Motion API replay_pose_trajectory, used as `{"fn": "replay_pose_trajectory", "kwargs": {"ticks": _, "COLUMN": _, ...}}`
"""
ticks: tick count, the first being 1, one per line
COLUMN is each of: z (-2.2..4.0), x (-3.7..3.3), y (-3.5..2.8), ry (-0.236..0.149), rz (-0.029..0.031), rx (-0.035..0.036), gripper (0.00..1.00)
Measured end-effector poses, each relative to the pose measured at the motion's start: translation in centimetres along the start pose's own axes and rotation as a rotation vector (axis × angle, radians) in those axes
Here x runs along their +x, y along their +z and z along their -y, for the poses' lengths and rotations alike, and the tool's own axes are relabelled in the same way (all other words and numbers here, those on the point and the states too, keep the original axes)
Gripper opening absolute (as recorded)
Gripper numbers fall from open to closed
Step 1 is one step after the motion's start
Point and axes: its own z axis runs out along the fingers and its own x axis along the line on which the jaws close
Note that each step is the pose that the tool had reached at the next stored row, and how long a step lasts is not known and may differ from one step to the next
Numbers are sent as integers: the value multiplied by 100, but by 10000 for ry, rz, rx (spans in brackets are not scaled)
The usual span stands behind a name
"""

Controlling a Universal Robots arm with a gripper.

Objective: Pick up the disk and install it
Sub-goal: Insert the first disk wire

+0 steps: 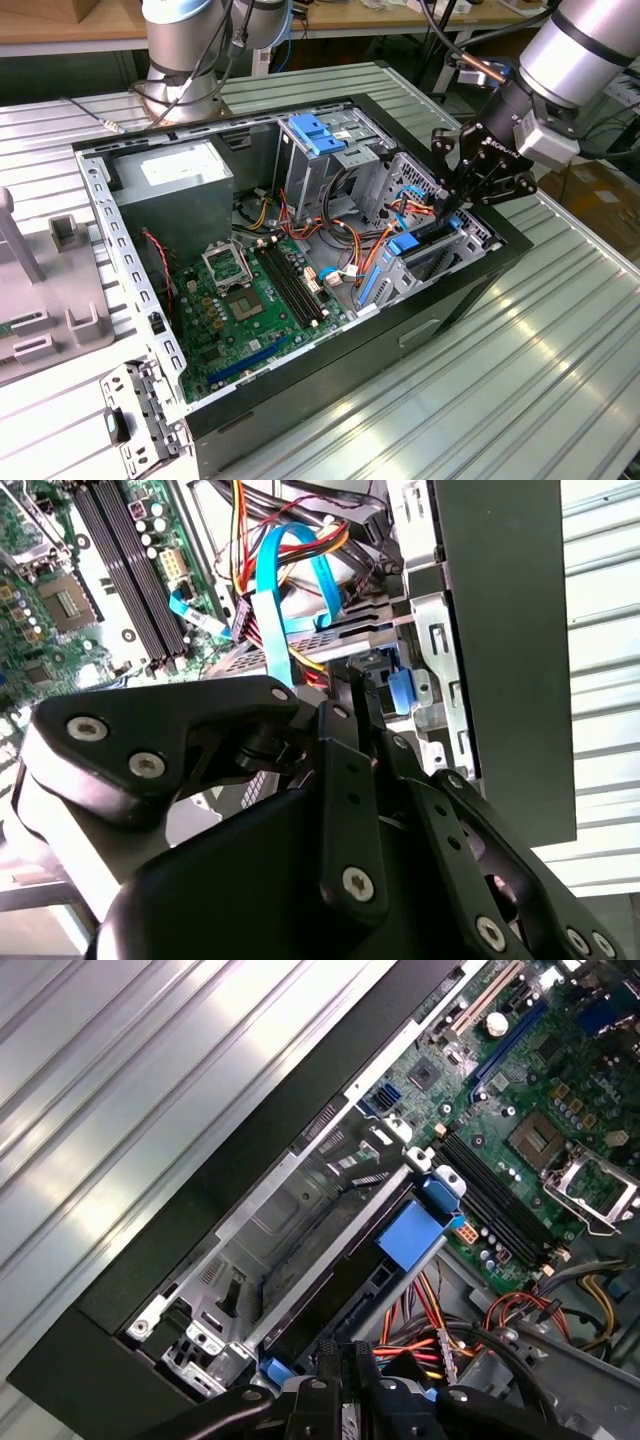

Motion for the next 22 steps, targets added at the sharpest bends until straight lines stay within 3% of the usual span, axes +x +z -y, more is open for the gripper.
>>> {"fn": "replay_pose_trajectory", "kwargs": {"ticks": 10, "z": 0, "x": 0, "y": 1, "ry": 1051, "rz": 9, "rx": 155, "gripper": 17}}
{"fn": "replay_pose_trajectory", "kwargs": {"ticks": 18, "z": 0, "x": 0, "y": 3, "ry": 2443, "rz": 22, "rx": 360, "gripper": 17}}
{"fn": "replay_pose_trajectory", "kwargs": {"ticks": 22, "z": 0, "x": 0, "y": 3, "ry": 2948, "rz": 27, "rx": 435, "gripper": 17}}
